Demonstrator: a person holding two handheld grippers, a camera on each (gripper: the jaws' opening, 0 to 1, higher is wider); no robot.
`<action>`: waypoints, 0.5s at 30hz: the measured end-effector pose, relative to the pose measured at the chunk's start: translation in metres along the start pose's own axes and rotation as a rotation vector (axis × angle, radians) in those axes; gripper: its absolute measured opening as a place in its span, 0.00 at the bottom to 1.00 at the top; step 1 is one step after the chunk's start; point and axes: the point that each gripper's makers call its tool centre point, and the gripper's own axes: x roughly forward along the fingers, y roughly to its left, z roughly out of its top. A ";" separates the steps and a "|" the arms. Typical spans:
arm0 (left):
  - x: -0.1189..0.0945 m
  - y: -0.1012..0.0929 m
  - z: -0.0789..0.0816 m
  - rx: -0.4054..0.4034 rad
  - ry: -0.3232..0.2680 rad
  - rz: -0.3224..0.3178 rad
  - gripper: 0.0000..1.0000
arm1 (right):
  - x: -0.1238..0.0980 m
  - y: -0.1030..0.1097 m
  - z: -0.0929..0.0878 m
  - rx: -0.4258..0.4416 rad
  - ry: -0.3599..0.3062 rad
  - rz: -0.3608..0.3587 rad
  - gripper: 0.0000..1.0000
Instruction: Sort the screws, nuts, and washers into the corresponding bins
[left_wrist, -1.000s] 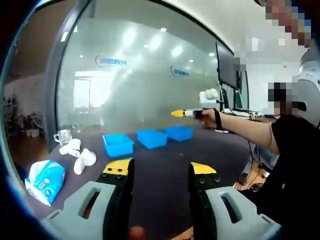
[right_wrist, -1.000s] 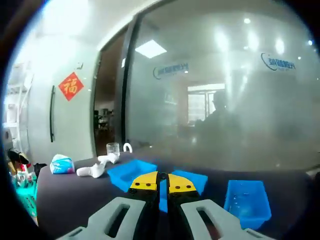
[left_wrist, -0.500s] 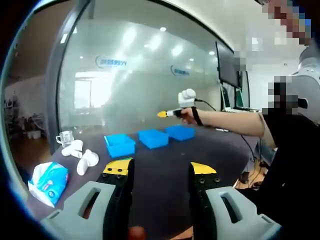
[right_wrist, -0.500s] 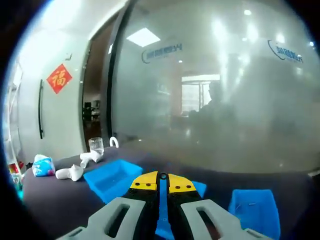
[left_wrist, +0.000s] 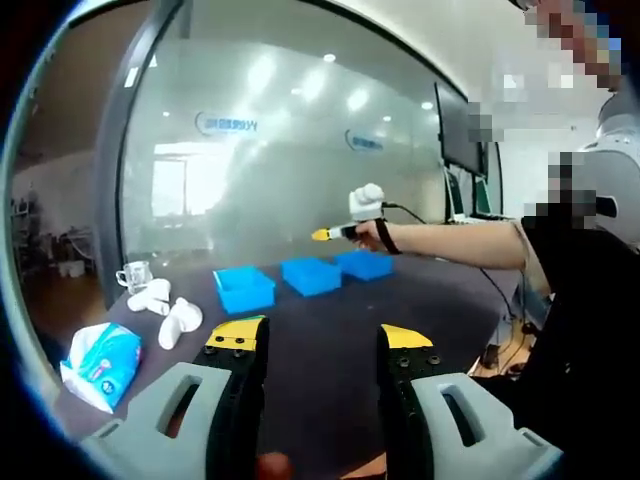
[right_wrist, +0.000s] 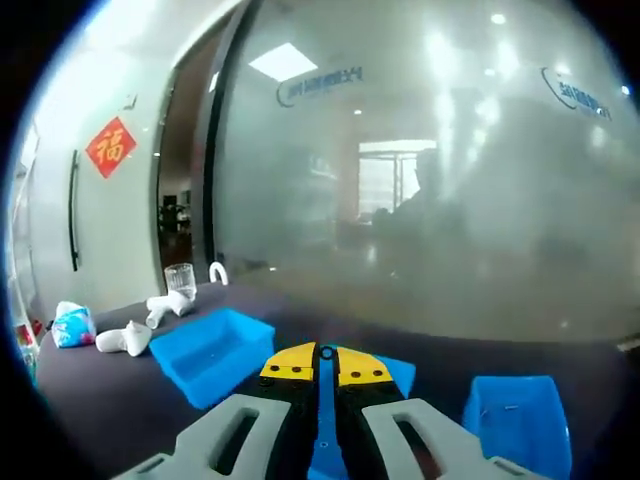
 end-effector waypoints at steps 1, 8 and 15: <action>0.000 0.000 0.000 0.000 0.001 -0.001 0.43 | -0.001 0.001 0.001 -0.003 -0.007 0.006 0.08; 0.002 -0.004 -0.003 0.006 0.012 -0.010 0.43 | -0.011 0.006 0.001 -0.028 -0.028 0.026 0.21; 0.002 -0.005 -0.003 0.004 0.011 -0.008 0.43 | -0.034 0.008 -0.004 -0.034 -0.034 0.046 0.22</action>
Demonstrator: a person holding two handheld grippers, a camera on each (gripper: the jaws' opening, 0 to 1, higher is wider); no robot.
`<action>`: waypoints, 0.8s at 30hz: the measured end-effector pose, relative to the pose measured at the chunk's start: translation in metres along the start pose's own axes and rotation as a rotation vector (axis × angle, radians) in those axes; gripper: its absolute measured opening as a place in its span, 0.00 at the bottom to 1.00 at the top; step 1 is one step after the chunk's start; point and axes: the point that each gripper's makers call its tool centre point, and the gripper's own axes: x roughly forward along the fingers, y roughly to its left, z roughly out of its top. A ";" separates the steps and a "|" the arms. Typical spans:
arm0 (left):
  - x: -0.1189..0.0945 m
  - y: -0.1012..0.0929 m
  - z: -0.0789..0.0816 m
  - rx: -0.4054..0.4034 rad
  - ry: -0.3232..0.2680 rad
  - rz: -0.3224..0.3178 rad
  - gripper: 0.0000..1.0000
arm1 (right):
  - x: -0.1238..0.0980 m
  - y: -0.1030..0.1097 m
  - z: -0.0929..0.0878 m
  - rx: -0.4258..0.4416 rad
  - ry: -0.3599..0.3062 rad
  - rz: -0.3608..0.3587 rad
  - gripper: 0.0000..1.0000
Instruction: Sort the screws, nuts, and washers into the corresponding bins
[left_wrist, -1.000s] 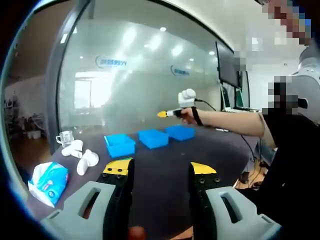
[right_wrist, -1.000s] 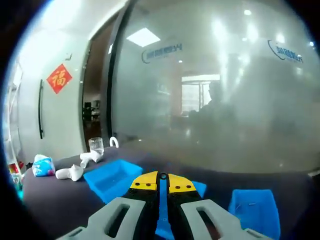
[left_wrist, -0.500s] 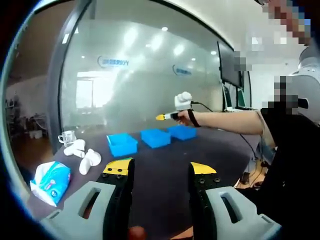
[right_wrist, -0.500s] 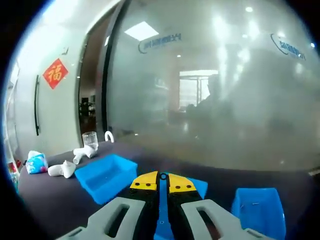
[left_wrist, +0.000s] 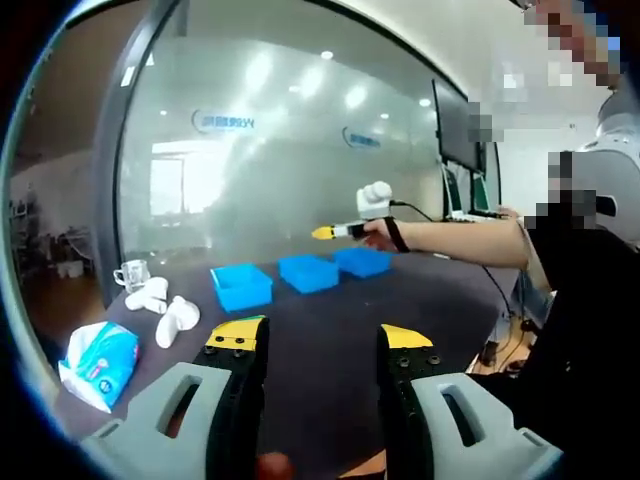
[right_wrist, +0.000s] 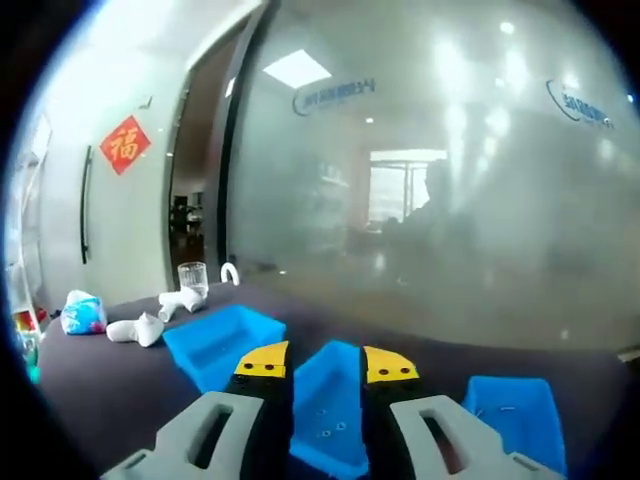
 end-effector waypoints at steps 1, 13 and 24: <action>0.001 0.000 0.000 -0.001 0.000 -0.001 0.43 | -0.004 0.000 0.000 -0.003 -0.002 0.003 0.23; 0.013 -0.009 0.002 -0.004 -0.013 -0.033 0.43 | -0.069 0.013 0.017 -0.008 -0.076 0.051 0.24; 0.019 -0.015 0.004 -0.005 -0.020 -0.055 0.43 | -0.135 0.040 -0.005 -0.067 -0.113 0.129 0.27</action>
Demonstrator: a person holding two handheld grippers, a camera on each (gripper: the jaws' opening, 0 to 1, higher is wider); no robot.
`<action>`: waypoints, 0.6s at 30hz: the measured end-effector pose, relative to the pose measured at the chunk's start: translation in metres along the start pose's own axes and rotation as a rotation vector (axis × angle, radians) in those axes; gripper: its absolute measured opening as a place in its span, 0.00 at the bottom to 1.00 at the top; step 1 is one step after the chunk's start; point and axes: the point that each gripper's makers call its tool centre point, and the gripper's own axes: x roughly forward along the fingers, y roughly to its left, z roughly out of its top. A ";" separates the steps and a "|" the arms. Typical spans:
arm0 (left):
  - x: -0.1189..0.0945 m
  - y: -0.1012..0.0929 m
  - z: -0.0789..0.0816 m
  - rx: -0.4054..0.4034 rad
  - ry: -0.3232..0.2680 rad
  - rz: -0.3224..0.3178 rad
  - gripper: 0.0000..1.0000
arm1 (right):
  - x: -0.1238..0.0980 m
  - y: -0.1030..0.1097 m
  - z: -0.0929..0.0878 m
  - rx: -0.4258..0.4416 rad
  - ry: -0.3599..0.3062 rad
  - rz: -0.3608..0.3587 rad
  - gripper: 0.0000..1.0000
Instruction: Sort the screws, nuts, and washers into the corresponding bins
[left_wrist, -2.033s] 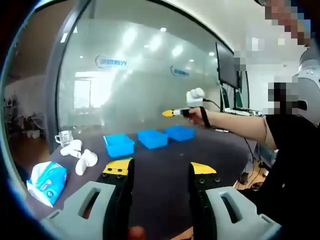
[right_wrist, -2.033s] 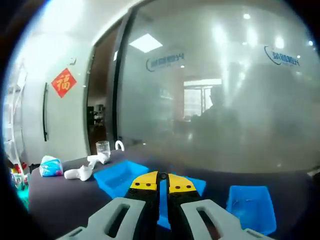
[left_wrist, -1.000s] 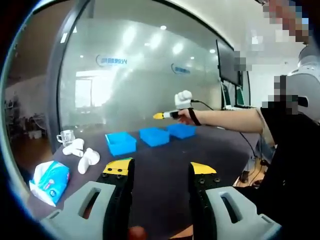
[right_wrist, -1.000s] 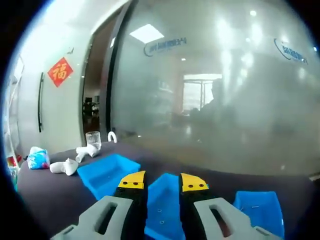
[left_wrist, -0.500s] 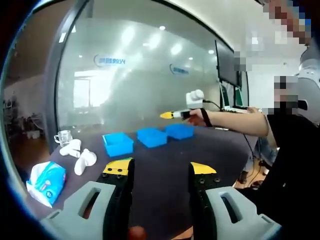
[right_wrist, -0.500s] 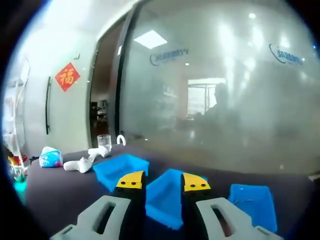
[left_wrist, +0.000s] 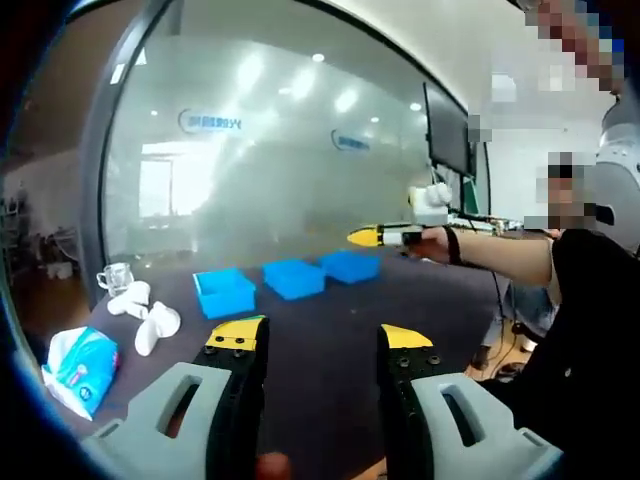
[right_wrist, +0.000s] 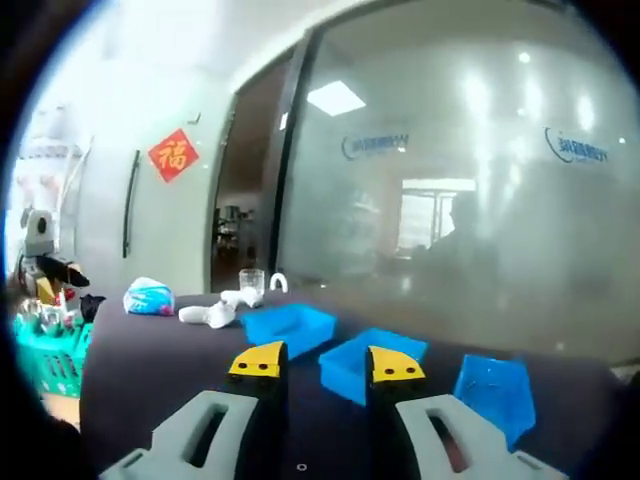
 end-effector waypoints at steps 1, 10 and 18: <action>0.000 -0.001 0.000 0.000 0.000 -0.001 0.43 | -0.007 0.003 -0.002 0.001 -0.001 0.003 0.27; 0.005 -0.008 0.000 0.004 -0.001 -0.018 0.43 | -0.057 0.016 -0.018 0.089 -0.003 0.045 0.28; 0.008 -0.011 0.000 0.009 0.000 -0.024 0.43 | -0.098 0.015 -0.020 0.075 -0.023 0.045 0.29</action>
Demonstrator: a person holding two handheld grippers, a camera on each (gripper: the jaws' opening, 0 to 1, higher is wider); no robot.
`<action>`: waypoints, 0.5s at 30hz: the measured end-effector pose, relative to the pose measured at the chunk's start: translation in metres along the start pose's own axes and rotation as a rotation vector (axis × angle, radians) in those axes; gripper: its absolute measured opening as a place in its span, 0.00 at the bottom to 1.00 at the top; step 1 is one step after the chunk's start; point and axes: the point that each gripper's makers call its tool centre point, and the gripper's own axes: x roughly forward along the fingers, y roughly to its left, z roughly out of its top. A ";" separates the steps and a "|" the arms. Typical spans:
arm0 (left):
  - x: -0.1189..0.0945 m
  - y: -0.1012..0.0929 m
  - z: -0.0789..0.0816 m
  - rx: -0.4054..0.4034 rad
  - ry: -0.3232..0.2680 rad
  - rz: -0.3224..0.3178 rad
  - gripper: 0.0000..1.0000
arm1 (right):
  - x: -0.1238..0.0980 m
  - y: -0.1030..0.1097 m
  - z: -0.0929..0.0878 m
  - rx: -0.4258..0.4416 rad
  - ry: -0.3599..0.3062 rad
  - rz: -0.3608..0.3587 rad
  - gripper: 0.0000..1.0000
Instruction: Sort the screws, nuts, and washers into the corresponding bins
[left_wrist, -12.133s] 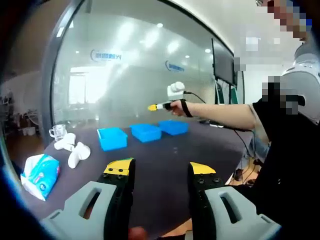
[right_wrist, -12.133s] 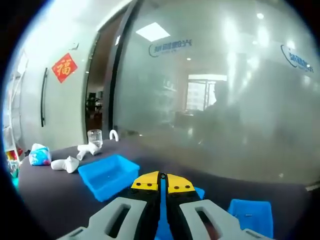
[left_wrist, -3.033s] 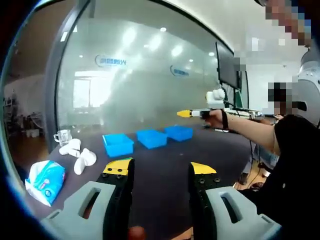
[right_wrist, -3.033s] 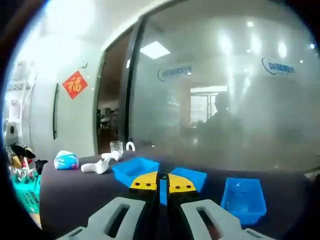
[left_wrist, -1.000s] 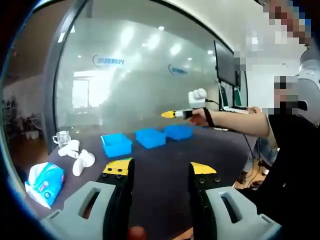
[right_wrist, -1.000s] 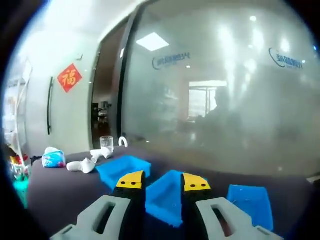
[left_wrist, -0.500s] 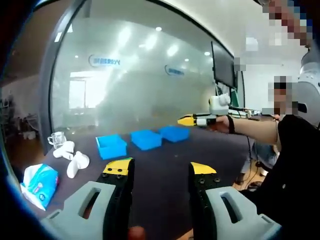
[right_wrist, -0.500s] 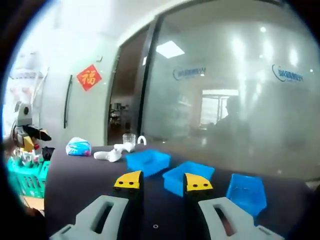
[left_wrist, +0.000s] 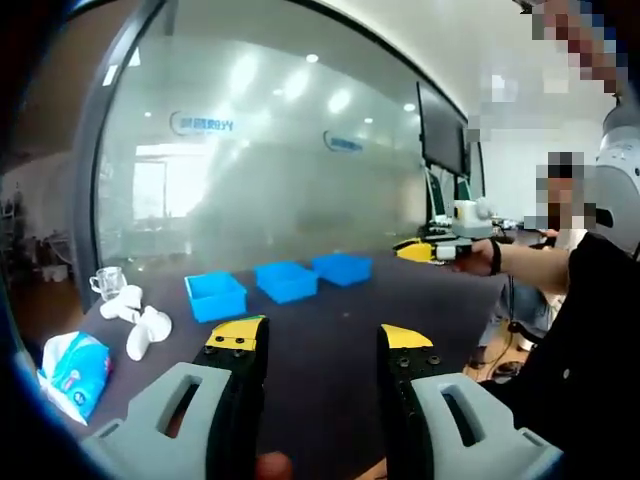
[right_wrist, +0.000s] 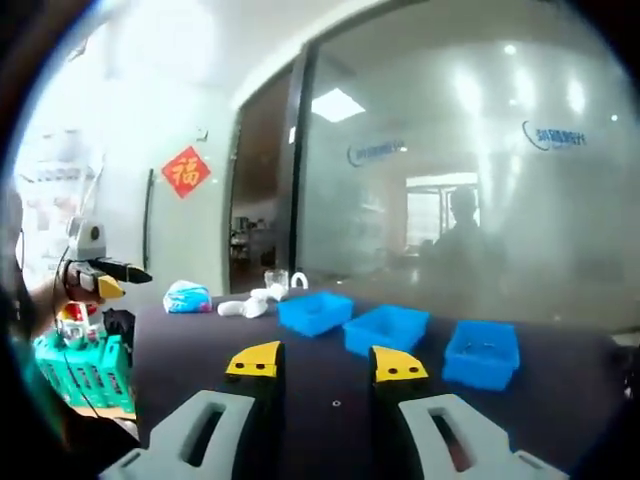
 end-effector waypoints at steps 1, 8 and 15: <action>0.000 0.000 0.000 0.000 0.001 -0.001 0.43 | -0.006 -0.001 0.000 0.000 -0.002 -0.002 0.29; 0.002 -0.001 0.001 0.005 0.005 -0.003 0.43 | -0.033 -0.003 -0.001 0.002 0.004 0.001 0.31; 0.003 -0.002 0.000 0.006 0.010 -0.010 0.43 | -0.051 0.000 -0.005 0.012 0.018 0.010 0.32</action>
